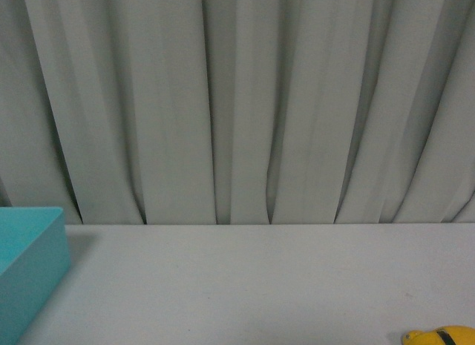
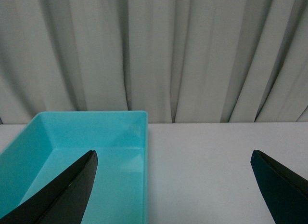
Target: Wind up and store yellow beetle toy
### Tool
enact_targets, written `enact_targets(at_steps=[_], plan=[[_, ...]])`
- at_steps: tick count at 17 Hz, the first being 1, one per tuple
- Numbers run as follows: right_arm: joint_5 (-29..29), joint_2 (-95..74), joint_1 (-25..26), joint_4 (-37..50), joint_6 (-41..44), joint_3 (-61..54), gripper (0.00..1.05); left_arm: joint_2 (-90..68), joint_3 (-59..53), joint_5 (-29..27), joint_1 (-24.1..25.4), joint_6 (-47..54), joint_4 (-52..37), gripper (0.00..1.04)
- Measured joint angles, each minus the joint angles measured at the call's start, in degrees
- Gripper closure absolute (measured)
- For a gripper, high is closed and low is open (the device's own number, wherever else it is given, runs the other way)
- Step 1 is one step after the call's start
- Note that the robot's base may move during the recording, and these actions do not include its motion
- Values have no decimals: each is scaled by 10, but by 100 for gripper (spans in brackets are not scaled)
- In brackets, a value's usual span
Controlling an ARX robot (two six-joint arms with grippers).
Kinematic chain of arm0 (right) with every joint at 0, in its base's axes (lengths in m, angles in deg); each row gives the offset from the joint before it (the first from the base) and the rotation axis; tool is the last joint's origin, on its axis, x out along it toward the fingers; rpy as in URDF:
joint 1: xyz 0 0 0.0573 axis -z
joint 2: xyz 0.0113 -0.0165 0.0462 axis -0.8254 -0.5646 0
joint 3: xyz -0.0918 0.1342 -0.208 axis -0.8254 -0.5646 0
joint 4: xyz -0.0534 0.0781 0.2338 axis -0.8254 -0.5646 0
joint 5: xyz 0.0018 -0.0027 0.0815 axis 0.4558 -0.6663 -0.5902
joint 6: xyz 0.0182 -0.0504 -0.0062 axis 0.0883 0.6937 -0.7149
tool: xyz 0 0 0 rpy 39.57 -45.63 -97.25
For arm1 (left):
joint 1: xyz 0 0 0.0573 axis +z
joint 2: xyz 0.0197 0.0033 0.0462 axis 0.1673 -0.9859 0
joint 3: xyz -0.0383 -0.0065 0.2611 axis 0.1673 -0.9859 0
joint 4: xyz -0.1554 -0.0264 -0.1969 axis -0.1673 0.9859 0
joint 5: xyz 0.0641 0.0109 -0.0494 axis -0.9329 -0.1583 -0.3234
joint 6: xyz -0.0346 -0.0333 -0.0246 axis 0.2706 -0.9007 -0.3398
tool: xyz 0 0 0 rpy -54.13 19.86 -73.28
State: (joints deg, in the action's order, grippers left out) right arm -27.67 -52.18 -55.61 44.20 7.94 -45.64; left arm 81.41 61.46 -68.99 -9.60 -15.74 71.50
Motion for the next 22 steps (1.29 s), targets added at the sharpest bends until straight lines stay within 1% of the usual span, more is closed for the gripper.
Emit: enact_targets(at_steps=[17, 18, 19, 21, 22], plan=[[0, 0, 0, 0, 0, 0, 7, 0, 0, 0, 0, 0, 0, 7], [47, -29, -12, -78, -28, 23, 7, 0, 0, 0, 0, 0, 0, 7], [-13, -115, 75, -32, -39, 38, 7, 0, 0, 0, 0, 0, 0, 7], [-129, -241, 184, 115, -15, 69, 7, 0, 0, 0, 0, 0, 0, 7], [-178, -326, 228, 190, -3, 89, 7, 0, 0, 0, 0, 0, 0, 7]])
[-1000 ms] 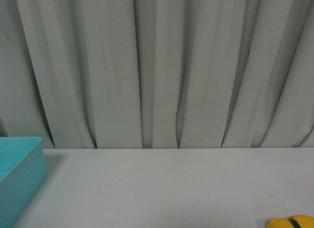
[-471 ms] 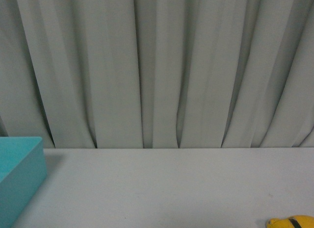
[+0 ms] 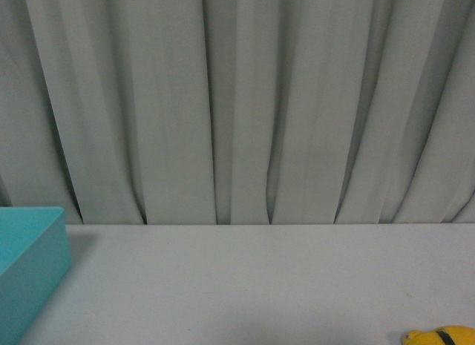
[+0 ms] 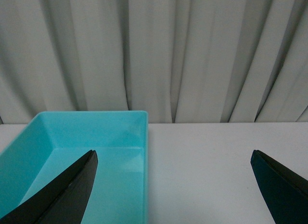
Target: Wind up and store yellow beetle toy
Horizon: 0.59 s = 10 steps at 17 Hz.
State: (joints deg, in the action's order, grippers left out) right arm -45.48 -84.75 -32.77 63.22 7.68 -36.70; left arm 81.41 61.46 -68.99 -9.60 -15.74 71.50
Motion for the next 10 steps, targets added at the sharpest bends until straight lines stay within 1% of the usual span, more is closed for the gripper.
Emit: enact_targets(at_steps=[1, 2, 3, 5, 6, 8, 10], plan=[[-44, -92, 35, 87, 15, 24, 7, 0, 0, 0, 0, 0, 1, 7], [-78, -172, 50, 144, 26, 51, 7, 0, 0, 0, 0, 0, 0, 7], [-98, -232, 58, 182, 35, 75, 7, 0, 0, 0, 0, 0, 0, 7], [-167, -364, 64, 234, 50, 144, 7, 0, 0, 0, 0, 0, 0, 7], [-201, -433, 64, 240, 70, 188, 7, 0, 0, 0, 0, 0, 0, 7], [-264, -543, 64, 218, 118, 263, 7, 0, 0, 0, 0, 0, 0, 7], [-335, -619, 65, 164, 182, 319, 7, 0, 0, 0, 0, 0, 0, 7]])
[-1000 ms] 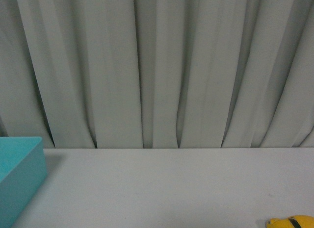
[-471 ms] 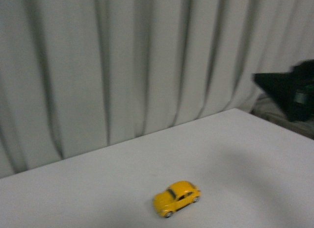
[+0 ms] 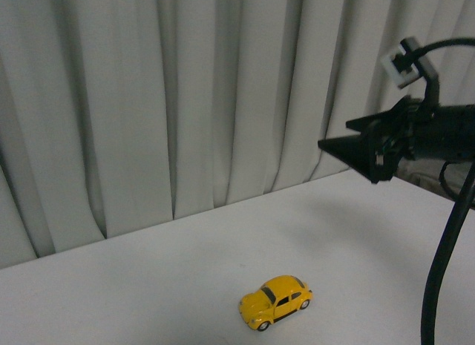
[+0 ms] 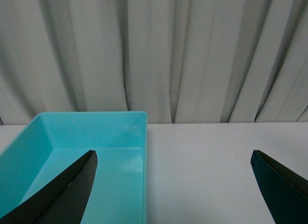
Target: Wind up and store yellow beetle toy
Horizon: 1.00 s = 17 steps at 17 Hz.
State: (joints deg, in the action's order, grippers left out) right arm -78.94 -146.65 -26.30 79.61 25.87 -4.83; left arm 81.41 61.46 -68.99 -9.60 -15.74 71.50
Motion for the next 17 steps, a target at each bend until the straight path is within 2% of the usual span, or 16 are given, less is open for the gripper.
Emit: enact_targets(at_steps=[2, 4, 10, 11, 12, 13, 15, 16, 17], plan=[[-48, -41, 0, -48, 50, 37, 7, 0, 0, 0, 0, 0, 0, 7], [-73, -59, 3, -83, 89, 61, 7, 0, 0, 0, 0, 0, 0, 7], [-116, -95, 3, -167, 173, 113, 7, 0, 0, 0, 0, 0, 0, 7], [-128, -104, 3, -206, 211, 130, 7, 0, 0, 0, 0, 0, 0, 7], [-143, -122, 2, -278, 281, 162, 7, 0, 0, 0, 0, 0, 0, 7], [-138, -161, -7, -450, 420, 228, 7, 0, 0, 0, 0, 0, 0, 7], [-103, -207, -22, -591, 565, 282, 7, 0, 0, 0, 0, 0, 0, 7], [-62, -264, -32, -729, 711, 332, 7, 0, 0, 0, 0, 0, 0, 7], [19, -313, -35, -872, 789, 410, 7, 0, 0, 0, 0, 0, 0, 7]])
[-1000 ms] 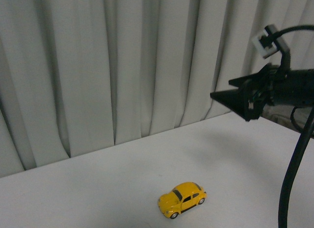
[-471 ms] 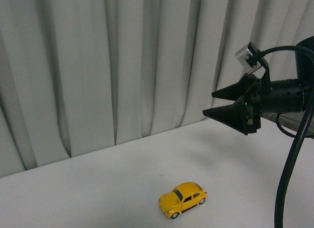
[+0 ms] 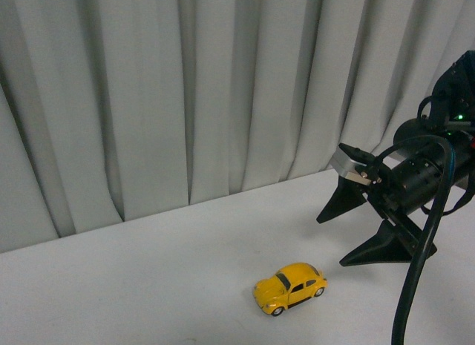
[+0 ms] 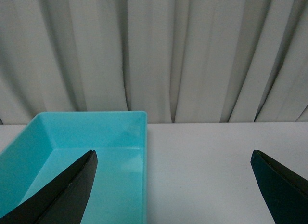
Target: Wind up and store yellow beetle toy
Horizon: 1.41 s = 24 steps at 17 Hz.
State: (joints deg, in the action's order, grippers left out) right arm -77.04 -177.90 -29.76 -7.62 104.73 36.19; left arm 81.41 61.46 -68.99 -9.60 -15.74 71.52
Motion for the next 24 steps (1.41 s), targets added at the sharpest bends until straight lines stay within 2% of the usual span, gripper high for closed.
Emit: enact_targets(at_steps=[1, 2, 4, 12, 19, 24], plan=[[37, -14, -16, -4, 12, 24, 7, 0, 0, 0, 0, 0, 0, 7], [66, -20, -39, 27, 13, 21, 7, 0, 0, 0, 0, 0, 0, 7], [89, -30, -58, 42, 13, 22, 7, 0, 0, 0, 0, 0, 0, 7], [125, -52, -110, 24, 14, 39, 7, 0, 0, 0, 0, 0, 0, 7], [173, -61, -116, 50, 14, 26, 7, 0, 0, 0, 0, 0, 0, 7], [177, -77, -128, 70, 14, 38, 7, 0, 0, 0, 0, 0, 0, 7]])
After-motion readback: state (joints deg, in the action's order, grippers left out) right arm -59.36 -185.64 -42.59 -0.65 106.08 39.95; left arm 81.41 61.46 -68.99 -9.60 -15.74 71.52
